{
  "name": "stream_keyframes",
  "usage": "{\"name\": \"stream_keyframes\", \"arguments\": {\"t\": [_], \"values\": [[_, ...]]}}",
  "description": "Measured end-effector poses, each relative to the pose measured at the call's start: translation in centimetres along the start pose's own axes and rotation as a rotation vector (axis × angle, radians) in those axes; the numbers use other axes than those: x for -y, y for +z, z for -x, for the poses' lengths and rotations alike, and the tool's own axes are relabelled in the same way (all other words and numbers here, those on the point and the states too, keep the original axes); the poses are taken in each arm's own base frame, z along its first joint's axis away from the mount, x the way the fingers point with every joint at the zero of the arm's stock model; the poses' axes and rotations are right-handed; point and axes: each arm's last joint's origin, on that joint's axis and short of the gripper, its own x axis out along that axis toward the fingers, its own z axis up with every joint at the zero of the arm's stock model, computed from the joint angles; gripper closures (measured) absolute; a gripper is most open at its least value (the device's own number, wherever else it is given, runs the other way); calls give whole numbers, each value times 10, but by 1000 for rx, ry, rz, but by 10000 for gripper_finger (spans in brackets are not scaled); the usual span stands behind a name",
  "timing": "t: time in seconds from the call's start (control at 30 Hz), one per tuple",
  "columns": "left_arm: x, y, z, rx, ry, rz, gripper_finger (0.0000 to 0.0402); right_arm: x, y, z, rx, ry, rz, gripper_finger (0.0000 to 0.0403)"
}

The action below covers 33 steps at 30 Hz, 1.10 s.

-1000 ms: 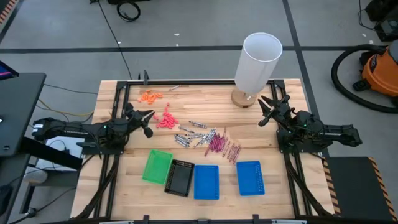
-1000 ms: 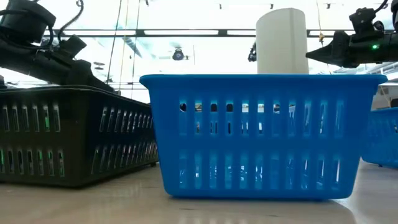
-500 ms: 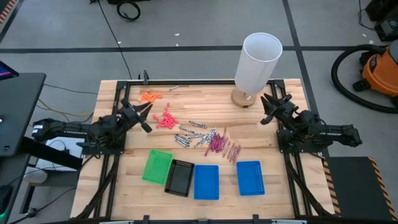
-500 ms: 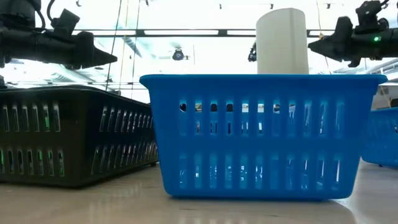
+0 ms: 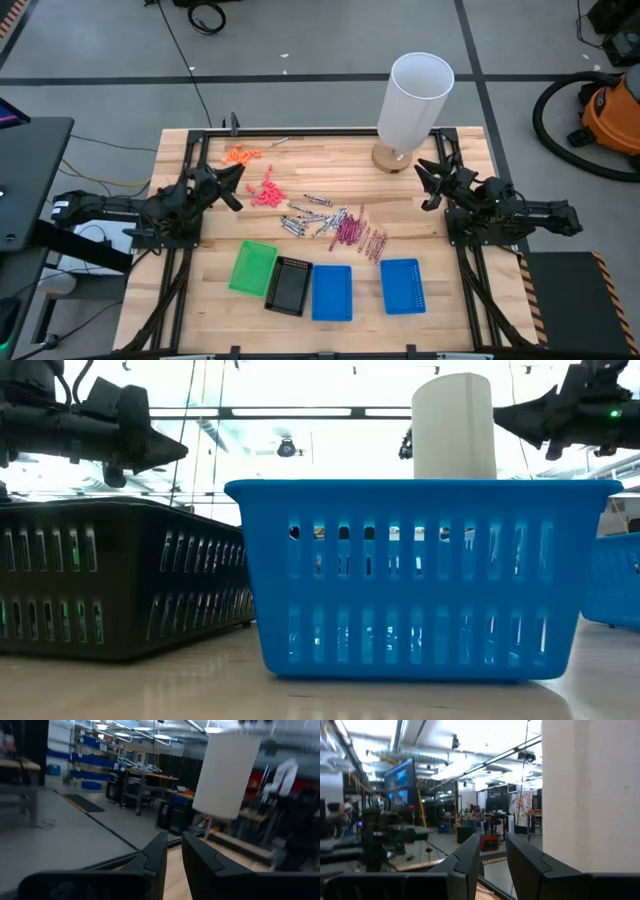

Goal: Sort crayons
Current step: Put the pink crayon into the right blue bin

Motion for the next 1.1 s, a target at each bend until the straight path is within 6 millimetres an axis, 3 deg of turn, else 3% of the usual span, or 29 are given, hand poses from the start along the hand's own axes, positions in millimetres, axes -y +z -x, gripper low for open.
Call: {"name": "stream_keyframes", "arguments": {"t": [0.17,0.37,0.6,0.9,1.1], "values": [[5,4,-3,-13,-108,17,335,-2,-6,-2,-60,0,6,299],[18,19,-18,-66,-118,-16,335,-6,-14,-10,-159,3,50,315],[38,21,-38,-170,-150,-84,335,-10,-10,-28,-250,-3,97,330],[56,23,-62,-230,-142,-157,334,-16,-21,-53,-397,-4,104,332],[63,20,-74,-297,-127,-239,294,-21,-25,-79,-484,24,103,332]]}}
